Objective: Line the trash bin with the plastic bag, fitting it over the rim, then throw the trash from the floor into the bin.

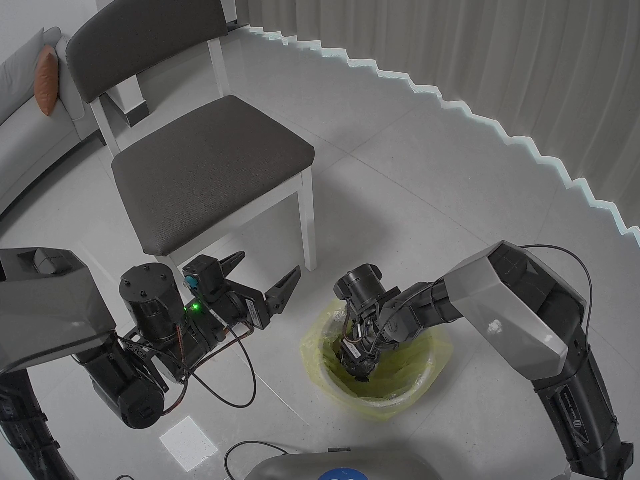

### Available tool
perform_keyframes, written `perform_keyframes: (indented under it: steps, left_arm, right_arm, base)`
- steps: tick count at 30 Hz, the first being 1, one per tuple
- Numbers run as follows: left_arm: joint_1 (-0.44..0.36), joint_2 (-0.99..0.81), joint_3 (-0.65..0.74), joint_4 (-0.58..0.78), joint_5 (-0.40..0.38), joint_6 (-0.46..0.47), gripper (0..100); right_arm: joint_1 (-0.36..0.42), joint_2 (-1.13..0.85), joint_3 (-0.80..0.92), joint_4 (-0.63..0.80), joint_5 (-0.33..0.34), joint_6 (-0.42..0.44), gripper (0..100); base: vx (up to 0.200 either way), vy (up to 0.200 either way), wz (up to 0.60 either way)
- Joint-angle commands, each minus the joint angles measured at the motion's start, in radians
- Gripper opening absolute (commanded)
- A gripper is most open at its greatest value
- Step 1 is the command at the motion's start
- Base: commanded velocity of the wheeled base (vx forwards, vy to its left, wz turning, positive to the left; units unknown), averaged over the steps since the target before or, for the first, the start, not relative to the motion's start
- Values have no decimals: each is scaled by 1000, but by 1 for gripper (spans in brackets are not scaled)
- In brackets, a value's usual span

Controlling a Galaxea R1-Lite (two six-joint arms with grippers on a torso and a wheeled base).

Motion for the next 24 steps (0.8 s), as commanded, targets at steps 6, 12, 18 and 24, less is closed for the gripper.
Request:
perform_keyframes:
  steps: [6, 12, 18, 24]
  left_arm:
    - [0, 1, 1, -10, 0, 0, 100]
    - [0, -5, 4, -10, 0, 0, 100]
    - [0, -5, 3, -10, 0, 0, 100]
    - [0, -5, 4, -10, 0, 0, 100]
  right_arm:
    - [-1, -35, 104, 0, 0, -8, 0]
    - [-1, -38, 111, 5, -1, -25, 100]
    - [-3, -39, 102, -9, -1, -12, 100]
    - [-15, -81, 110, -7, -1, -9, 100]
  base:
    - [0, 0, 0]
    - [0, 0, 0]
    - [0, 0, 0]
    - [0, 0, 0]
